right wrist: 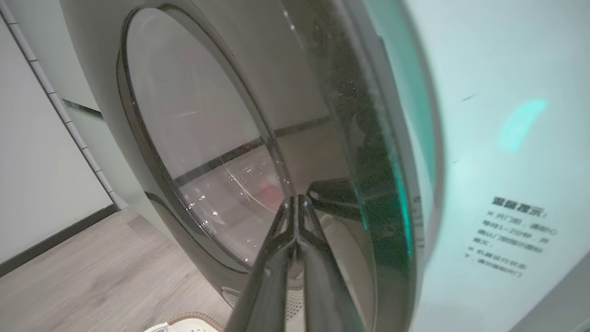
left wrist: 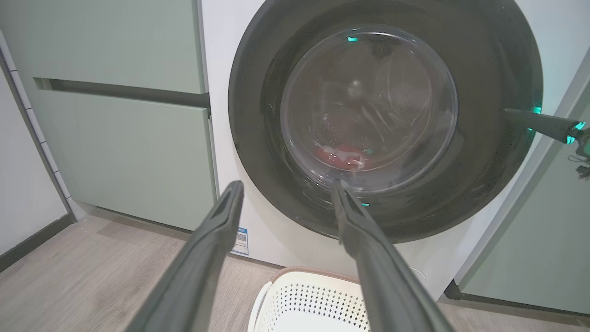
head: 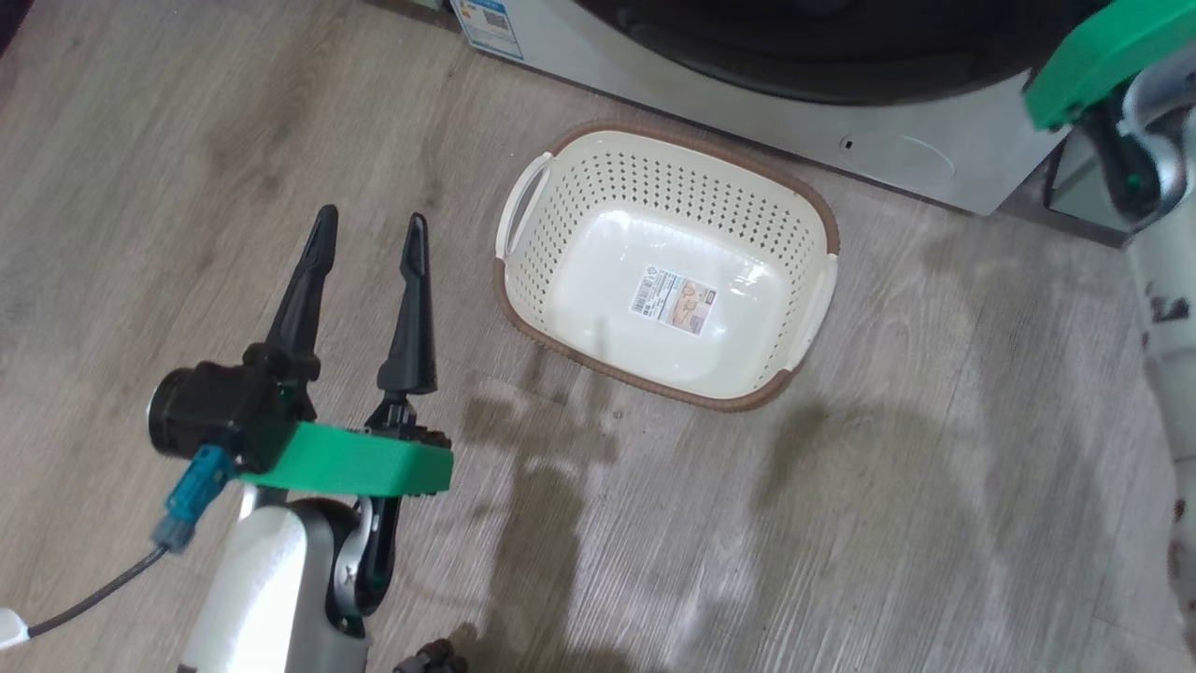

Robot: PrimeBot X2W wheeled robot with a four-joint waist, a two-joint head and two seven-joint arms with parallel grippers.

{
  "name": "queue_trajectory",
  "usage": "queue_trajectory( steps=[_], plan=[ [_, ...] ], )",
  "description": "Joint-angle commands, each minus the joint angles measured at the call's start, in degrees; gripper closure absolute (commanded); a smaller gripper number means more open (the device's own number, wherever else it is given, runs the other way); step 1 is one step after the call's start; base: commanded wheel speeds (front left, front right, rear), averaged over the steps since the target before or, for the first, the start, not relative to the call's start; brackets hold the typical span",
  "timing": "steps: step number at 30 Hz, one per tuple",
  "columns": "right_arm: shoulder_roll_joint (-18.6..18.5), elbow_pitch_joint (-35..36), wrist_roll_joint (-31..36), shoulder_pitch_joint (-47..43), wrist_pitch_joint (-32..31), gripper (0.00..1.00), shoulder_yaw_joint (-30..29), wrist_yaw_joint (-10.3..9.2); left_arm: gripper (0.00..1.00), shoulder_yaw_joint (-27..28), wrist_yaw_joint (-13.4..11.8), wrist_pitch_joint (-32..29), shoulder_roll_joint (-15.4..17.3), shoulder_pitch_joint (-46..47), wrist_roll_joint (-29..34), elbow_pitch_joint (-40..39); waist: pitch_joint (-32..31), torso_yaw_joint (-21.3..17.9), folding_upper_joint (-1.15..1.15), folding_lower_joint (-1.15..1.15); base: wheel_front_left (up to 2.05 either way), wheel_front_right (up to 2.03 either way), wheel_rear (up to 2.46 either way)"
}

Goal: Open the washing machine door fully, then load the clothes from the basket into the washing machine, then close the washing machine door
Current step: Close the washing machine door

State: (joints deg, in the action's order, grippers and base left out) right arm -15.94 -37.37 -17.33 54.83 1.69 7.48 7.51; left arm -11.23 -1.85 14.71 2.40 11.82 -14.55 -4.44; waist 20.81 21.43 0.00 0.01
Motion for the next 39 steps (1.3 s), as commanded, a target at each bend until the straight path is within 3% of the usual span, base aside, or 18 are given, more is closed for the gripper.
queue_trajectory(
  steps=[1,13,23,24,25,26,27,39],
  plan=[
    [-0.3,0.9,0.5,2.7,1.2,1.00,-0.2,-0.02,0.00,1.5,0.1,0.3,0.5,1.9,0.5,-2.1,0.2,0.1,0.00,-0.01,0.00,0.00,0.00],
    [0.6,-9.7,3.5,10.2,6.7,1.00,-1.2,-0.02,0.00,0.3,-0.4,0.3,0.5,2.5,0.0,-1.6,0.3,-0.2,0.00,-0.01,0.00,0.00,0.00],
    [3.9,-8.9,-1.0,3.1,9.8,1.00,6.0,-0.02,0.00,1.2,0.3,0.3,0.6,0.7,1.1,0.7,-4.2,-3.5,0.00,-0.01,0.00,0.00,0.00],
    [4.2,-8.2,-1.6,1.9,10.1,0.89,6.3,-0.02,0.00,1.4,0.4,0.3,0.7,0.4,1.3,0.9,-4.8,-4.0,0.00,-0.01,0.00,0.00,0.00],
    [4.2,-7.5,-2.0,0.7,10.4,0.55,6.6,-0.02,0.00,1.6,0.5,0.3,0.9,0.2,1.3,1.1,-5.2,-4.6,0.00,-0.01,0.00,0.00,0.00],
    [4.3,-6.6,-2.3,-0.6,10.8,0.06,6.7,-0.02,0.00,1.7,0.6,0.3,1.0,0.0,1.4,1.3,-5.7,-5.1,0.00,-0.01,0.00,0.00,0.00],
    [4.5,-5.7,-2.6,-1.9,11.1,0.00,6.9,-0.02,0.00,1.9,0.7,0.3,1.2,-0.2,1.4,1.5,-6.2,-5.6,0.00,-0.01,0.00,0.00,0.00],
    [7.5,8.4,0.3,-19.7,12.7,0.00,1.2,-0.02,0.00,2.1,1.1,-1.1,3.9,-2.7,1.8,2.8,-10.4,-12.7,0.00,-0.01,0.00,0.00,0.00]
  ],
)
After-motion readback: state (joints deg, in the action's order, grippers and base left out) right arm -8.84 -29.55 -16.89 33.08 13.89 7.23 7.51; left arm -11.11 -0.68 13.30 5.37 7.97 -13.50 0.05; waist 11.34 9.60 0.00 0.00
